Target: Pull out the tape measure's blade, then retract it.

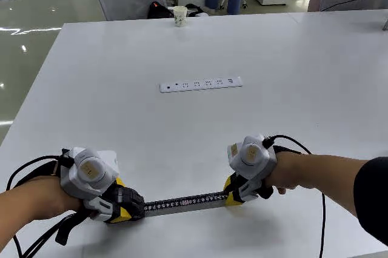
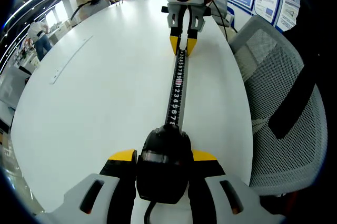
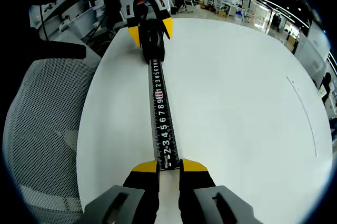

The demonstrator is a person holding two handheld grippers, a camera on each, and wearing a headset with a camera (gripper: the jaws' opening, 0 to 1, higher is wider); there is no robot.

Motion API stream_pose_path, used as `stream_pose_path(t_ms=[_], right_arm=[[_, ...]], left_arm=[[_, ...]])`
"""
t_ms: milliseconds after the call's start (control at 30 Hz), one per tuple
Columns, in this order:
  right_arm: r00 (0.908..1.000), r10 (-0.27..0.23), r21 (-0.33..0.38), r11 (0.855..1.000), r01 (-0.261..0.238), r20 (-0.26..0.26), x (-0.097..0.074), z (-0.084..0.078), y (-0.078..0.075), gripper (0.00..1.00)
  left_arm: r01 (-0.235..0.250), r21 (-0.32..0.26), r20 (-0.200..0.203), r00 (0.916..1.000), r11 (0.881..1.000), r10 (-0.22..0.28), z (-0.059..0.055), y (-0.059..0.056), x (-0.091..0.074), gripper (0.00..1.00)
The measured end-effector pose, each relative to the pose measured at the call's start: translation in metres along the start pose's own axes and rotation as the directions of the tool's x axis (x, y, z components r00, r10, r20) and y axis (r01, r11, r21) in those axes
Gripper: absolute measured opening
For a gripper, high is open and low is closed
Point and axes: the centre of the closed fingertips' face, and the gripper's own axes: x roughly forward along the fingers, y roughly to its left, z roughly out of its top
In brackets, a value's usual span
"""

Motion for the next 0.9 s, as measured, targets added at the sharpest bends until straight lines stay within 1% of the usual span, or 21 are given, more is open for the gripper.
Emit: stream_pose_path(t_ms=[900], right_arm=[[0.9999,-0.005,0.015,1.000,0.005,-0.015,-0.008,-0.013,0.000,0.10]], left_arm=[[-0.002,0.002,-0.001,1.0000,1.000,0.002,0.000,-0.001,0.000,0.32]])
